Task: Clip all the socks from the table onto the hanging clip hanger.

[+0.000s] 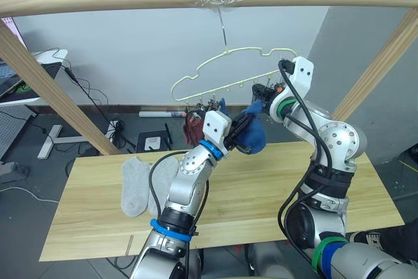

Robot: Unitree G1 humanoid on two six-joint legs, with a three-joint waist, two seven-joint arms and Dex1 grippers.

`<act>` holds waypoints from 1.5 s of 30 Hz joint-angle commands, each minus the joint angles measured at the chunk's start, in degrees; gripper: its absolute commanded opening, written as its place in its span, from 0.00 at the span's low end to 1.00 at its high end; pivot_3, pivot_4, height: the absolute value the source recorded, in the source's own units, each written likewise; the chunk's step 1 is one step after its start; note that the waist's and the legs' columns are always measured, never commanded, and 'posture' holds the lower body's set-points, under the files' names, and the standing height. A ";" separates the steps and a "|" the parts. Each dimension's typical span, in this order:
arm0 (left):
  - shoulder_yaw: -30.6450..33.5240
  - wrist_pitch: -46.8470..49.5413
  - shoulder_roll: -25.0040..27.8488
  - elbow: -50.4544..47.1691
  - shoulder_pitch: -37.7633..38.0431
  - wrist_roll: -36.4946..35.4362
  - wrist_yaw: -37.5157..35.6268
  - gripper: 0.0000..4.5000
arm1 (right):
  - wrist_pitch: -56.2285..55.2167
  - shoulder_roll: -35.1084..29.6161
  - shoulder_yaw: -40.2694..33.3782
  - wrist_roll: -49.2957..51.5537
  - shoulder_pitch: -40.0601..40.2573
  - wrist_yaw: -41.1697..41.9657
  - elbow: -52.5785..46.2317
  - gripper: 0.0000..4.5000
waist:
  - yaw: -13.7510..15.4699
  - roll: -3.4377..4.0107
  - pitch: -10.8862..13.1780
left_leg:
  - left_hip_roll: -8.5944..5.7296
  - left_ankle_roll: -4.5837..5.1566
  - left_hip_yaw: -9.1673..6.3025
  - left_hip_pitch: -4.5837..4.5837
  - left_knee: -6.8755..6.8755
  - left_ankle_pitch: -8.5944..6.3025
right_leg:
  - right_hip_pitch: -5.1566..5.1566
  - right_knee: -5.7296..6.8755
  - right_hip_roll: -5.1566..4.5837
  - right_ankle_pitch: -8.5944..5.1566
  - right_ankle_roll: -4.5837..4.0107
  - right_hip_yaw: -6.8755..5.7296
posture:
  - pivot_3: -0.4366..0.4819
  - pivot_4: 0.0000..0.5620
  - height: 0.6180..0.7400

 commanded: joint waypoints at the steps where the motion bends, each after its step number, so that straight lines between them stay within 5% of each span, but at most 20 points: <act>1: -0.49 -0.82 0.19 -1.67 -0.17 -0.03 -0.61 0.00 | -0.94 -0.81 0.46 0.88 -0.03 1.02 -2.50 0.65 | -0.01 0.00 0.00 | 0.00 0.00 0.00 0.00 0.00 0.00 | 0.00 0.00 0.00 0.00 0.00 0.00 | 0.32 0.27 1.00; 5: -1.06 -0.72 1.29 -1.20 -0.07 1.12 -0.57 0.00 | -0.16 -2.36 -0.72 2.55 0.49 2.80 -4.42 0.98 | -0.04 0.00 0.00 | 0.00 0.00 0.01 -0.01 0.00 0.00 | 0.00 -0.01 0.00 0.00 0.00 0.00 | 0.31 0.27 1.00; 13: 1.66 1.58 1.55 3.46 0.17 -0.31 0.50 0.00 | 3.61 -8.86 -2.97 8.92 6.88 8.33 -12.87 0.99 | -0.07 0.03 0.02 | 0.00 0.01 0.00 -0.05 0.00 0.00 | 0.00 -0.07 0.00 -0.14 0.24 -0.01 | 0.29 0.30 1.00; 22: 3.81 9.02 3.95 2.29 2.56 -3.77 -2.09 0.56 | -8.27 -12.93 6.90 3.16 17.20 11.96 -15.63 1.00 | -1.08 0.19 0.12 | 0.02 0.01 0.03 -0.02 0.01 0.00 | 0.00 -0.03 0.02 -0.17 0.31 0.00 | 0.30 0.31 1.00; 28: 4.57 15.07 9.44 -8.51 9.05 -6.11 -3.98 0.95 | -22.40 -17.09 18.05 -6.77 22.10 15.23 -15.08 1.00 | -1.29 0.21 0.14 | 0.03 0.01 0.02 0.00 -0.05 0.00 | -0.02 -0.04 0.03 -0.18 0.32 0.01 | 0.34 0.32 1.00; 32: 5.52 18.15 15.63 -18.27 14.84 -8.24 -6.77 0.99 | -32.52 -16.58 23.54 -13.71 23.62 15.03 -11.96 1.00 | -1.18 0.27 0.25 | 0.05 0.00 0.03 0.02 -0.08 0.00 | -0.04 -0.03 0.03 -0.18 0.31 0.03 | 0.36 0.33 1.00; 37: 5.58 26.83 23.35 -25.30 16.57 -6.57 -4.98 1.00 | -39.75 -14.82 26.25 -18.93 23.81 14.52 -7.73 0.64 | -0.25 0.31 0.39 | 0.05 0.00 0.00 0.02 -0.05 0.00 | -0.02 -0.03 0.03 -0.18 0.30 0.02 | 0.38 0.33 1.00; 41: 9.87 28.26 24.89 -30.19 16.49 -11.25 -4.88 1.00 | -43.86 -12.81 26.29 -21.46 22.34 13.64 -3.71 0.64 | 0.24 0.32 0.46 | 0.05 0.00 -0.01 0.02 -0.07 0.00 | -0.02 -0.05 0.03 -0.18 0.29 0.02 | 0.40 0.33 1.00; 45: 11.31 28.24 25.04 -34.67 17.54 -13.95 -5.48 1.00 | -46.51 -11.57 25.77 -23.50 20.85 13.35 -0.28 0.40 | 0.50 0.32 0.48 | 0.05 -0.02 -0.01 0.00 -0.15 -0.01 | -0.04 -0.12 0.01 -0.18 0.28 0.03 | 0.42 0.33 1.00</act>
